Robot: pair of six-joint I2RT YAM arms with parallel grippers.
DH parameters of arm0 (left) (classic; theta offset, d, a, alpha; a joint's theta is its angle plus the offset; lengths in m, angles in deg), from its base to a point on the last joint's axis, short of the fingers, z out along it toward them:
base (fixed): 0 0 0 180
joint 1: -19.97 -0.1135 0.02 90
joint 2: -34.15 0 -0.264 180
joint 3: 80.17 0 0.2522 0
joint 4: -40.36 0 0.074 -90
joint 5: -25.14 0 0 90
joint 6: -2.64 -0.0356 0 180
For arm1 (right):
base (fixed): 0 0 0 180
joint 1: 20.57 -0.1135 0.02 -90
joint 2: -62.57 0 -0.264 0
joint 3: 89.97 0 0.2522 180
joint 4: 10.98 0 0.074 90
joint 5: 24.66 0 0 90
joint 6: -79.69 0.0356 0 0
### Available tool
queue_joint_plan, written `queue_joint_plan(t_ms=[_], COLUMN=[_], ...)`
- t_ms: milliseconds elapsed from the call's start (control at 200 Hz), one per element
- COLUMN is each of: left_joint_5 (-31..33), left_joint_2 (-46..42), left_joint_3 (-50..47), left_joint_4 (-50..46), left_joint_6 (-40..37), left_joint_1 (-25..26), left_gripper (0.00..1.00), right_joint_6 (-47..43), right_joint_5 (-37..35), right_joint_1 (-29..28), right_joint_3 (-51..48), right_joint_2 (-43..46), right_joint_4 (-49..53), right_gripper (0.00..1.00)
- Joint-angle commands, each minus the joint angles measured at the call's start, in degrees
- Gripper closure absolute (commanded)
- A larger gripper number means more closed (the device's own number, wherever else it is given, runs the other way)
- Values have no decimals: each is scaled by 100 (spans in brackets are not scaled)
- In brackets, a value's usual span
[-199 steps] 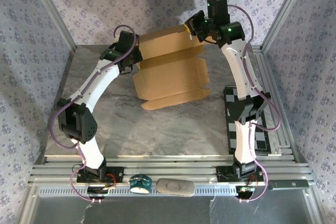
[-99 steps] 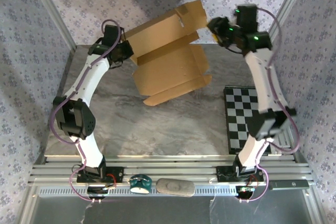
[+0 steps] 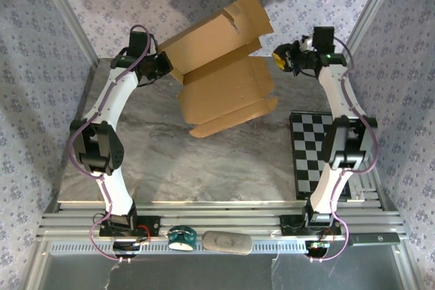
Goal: Fold the paper box
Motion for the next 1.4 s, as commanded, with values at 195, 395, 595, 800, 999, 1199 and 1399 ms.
queue_joint_plan(t_ms=[195,395,595,800,999,1199,1399], left_joint_5=[-372,-328,-346,-389,-406,-464,-736], left_joint_2=[44,89,121,135,148,165,261], left_joint_3=[221,254,291,333,360,362,459], left_joint_4=[199,150,170,193,130,159,208], left_joint_6=[172,229,318,415,435,534,796], left_joint_1=[-44,-37,-26,-17,-8,18,53], left_gripper=[100,100,100,100,100,100,100], right_joint_6=[-131,-162,-383,-820,-1018,-1165,-1177], right_joint_5=[275,260,192,201,205,187,100], right_joint_1=[-418,-584,-724,-829,-911,-955,-1021], right_joint_3=[1042,1270,1289,1483,1525,1640,1637], right_joint_2=[-401,-449,-482,-620,-594,-624,-630], right_joint_4=[187,252,504,990,1090,1237,1137], right_gripper=[68,70,70,69,66,64,64])
